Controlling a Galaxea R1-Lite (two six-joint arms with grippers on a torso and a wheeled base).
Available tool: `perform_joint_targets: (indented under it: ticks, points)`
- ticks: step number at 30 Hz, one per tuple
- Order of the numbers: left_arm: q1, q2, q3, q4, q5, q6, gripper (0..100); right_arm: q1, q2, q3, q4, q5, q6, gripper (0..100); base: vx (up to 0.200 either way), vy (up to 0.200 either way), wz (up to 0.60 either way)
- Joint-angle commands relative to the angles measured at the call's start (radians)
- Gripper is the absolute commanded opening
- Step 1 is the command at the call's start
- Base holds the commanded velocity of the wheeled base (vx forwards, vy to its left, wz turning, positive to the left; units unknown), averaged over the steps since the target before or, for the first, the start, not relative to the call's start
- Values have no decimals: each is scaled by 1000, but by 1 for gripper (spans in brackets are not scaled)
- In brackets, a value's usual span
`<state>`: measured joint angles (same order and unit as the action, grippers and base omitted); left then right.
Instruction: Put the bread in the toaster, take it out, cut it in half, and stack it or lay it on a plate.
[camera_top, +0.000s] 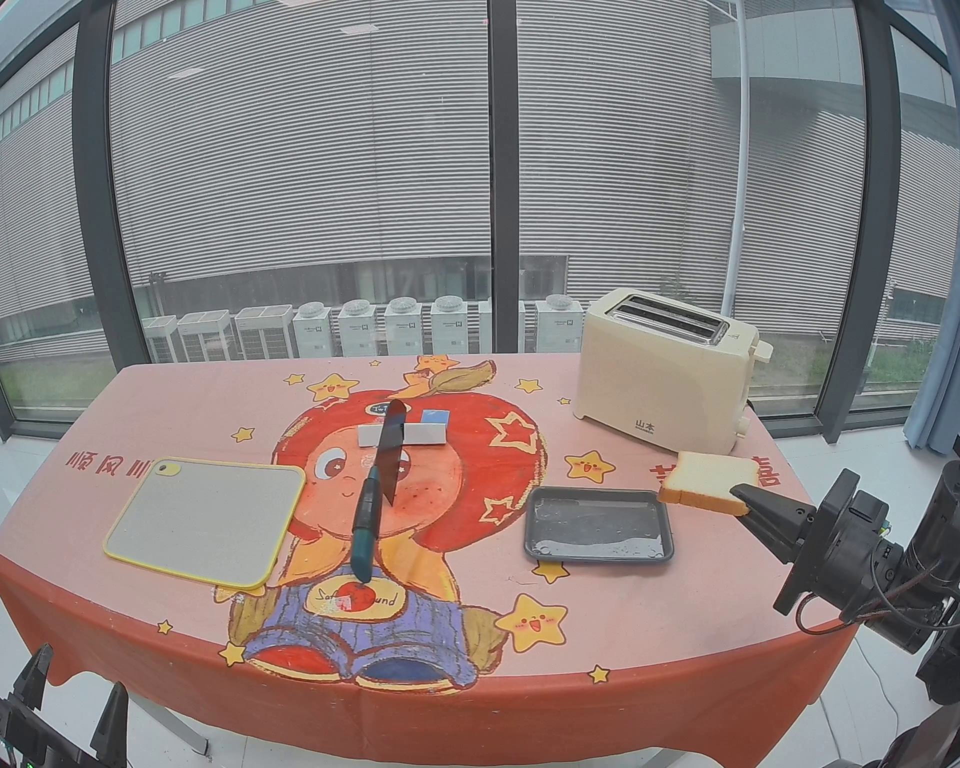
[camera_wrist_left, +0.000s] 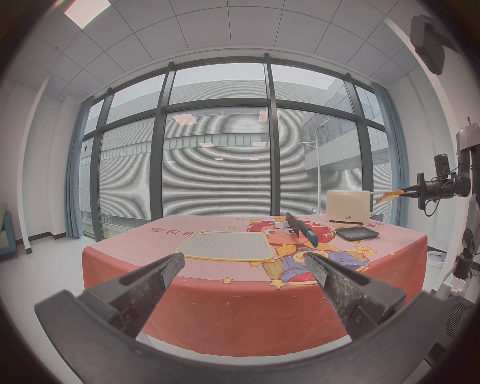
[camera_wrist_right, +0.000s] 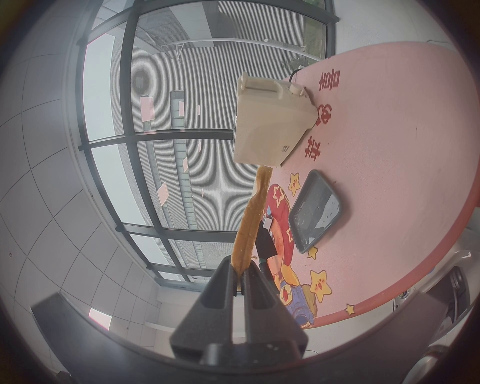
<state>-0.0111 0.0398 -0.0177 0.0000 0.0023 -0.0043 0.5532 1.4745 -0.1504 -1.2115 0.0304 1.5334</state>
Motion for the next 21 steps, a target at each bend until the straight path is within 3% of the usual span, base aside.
perform_joint_targets:
  ticks: [1,21]
  points:
    - [0,0,18,0,1,0,100,1,0,0,0,0,-1,0,0,200,0]
    - [0,0,18,0,-1,1,100,24,0,11,0,8,1,0,0,200,0]
